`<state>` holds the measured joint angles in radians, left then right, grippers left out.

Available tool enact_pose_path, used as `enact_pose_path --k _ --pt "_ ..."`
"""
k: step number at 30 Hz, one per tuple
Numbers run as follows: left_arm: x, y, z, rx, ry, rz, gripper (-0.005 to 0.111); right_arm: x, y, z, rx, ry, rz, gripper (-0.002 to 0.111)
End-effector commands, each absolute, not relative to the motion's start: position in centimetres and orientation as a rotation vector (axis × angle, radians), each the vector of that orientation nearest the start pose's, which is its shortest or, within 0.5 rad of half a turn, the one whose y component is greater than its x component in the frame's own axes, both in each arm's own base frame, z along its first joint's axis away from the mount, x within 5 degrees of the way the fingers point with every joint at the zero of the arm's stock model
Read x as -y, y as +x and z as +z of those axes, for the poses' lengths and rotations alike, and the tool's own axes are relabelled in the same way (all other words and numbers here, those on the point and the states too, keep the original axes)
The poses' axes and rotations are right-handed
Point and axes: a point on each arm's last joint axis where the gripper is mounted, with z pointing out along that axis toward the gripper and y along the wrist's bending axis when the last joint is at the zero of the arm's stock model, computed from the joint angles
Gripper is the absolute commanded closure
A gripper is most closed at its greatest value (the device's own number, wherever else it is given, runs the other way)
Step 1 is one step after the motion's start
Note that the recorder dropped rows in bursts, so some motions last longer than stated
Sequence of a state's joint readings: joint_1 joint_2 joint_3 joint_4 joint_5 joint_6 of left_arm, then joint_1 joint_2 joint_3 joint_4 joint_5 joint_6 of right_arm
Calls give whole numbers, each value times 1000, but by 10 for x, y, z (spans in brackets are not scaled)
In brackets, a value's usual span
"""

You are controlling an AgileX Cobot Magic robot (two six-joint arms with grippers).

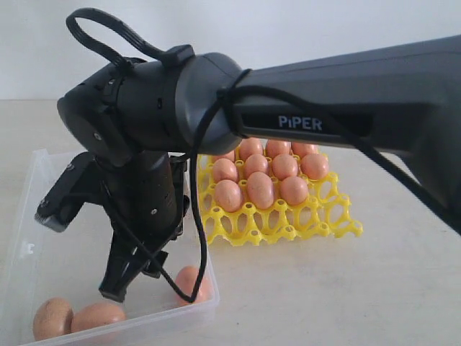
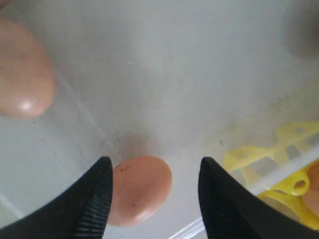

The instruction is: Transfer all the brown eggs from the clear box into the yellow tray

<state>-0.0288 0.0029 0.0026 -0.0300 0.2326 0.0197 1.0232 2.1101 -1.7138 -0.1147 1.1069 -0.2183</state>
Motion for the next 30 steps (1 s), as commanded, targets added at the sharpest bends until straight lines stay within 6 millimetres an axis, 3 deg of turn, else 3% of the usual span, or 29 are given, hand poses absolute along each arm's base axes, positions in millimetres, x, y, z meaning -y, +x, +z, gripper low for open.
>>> enact_pose_path --k 1,5,8,14,25,30 --pt "3 55 192 -1715 22 -42 111 -365 247 206 -2597 -1269 -54 58" --pt "3 55 192 -1715 22 -42 111 -364 247 205 -2744 -923 -20 58" --pt "3 55 192 -1715 22 -42 111 -362 245 205 -2814 -781 -36 58" --pt "3 55 192 -1715 22 -42 111 -359 238 204 -2885 -696 -102 58" --pt "3 55 192 -1715 22 -42 111 -379 215 204 -2855 -715 -1 58" --pt "3 55 192 -1715 22 -42 111 -372 212 193 -2887 -709 -70 58"
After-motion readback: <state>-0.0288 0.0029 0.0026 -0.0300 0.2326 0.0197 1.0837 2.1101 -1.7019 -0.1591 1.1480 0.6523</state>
